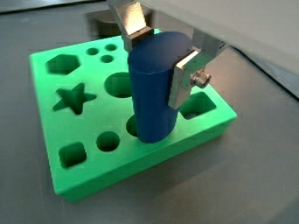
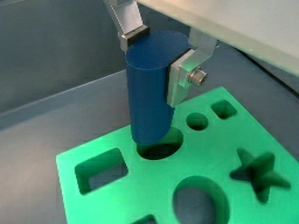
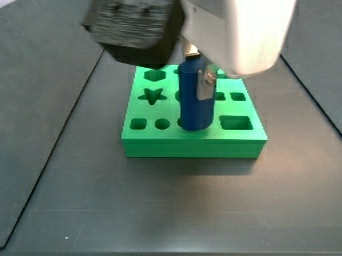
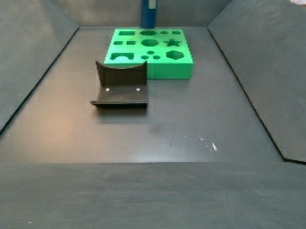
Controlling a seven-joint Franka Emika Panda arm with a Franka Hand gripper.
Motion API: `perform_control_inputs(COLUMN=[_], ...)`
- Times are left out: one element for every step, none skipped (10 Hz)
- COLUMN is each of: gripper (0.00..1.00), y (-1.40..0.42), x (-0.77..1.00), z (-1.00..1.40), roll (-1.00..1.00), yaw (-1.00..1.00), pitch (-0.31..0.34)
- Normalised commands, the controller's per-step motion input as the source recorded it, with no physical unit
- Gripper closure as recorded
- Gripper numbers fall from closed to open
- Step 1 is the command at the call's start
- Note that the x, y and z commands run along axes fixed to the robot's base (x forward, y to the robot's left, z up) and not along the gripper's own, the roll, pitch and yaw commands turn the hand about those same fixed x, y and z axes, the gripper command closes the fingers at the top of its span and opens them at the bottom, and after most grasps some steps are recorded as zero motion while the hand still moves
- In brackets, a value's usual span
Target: Insert the oval object.
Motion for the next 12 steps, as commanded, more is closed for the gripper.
perform_control_inputs(gripper=[1.00, 1.00, 1.00, 1.00, 1.00, 1.00, 1.00, 1.00, 1.00, 1.00, 1.00, 1.00], y=[0.00, 0.00, 0.00, 0.30, 0.41, 0.29, 0.04, -0.24, -0.42, -0.26, -0.08, 0.00], x=[0.00, 0.00, 0.00, 0.00, -0.05, 0.00, 0.00, 0.07, 0.29, 0.51, 0.49, 0.30], z=[-0.04, -0.03, -0.06, -0.33, -0.43, -0.29, -0.21, -0.15, -0.12, -0.19, -0.24, -0.28], roll=[0.15, 0.14, 0.16, 0.20, 0.22, 0.14, 0.09, 0.12, 0.20, 0.25, 0.28, 0.29], yaw=[-1.00, -1.00, -0.99, -0.63, -0.46, -0.42, -0.37, -0.29, -0.24, 0.00, 0.00, 0.00], pitch=[0.000, 0.000, 0.000, 0.000, -0.026, 0.000, 0.000, 0.019, 0.076, 0.084, 0.050, 0.013])
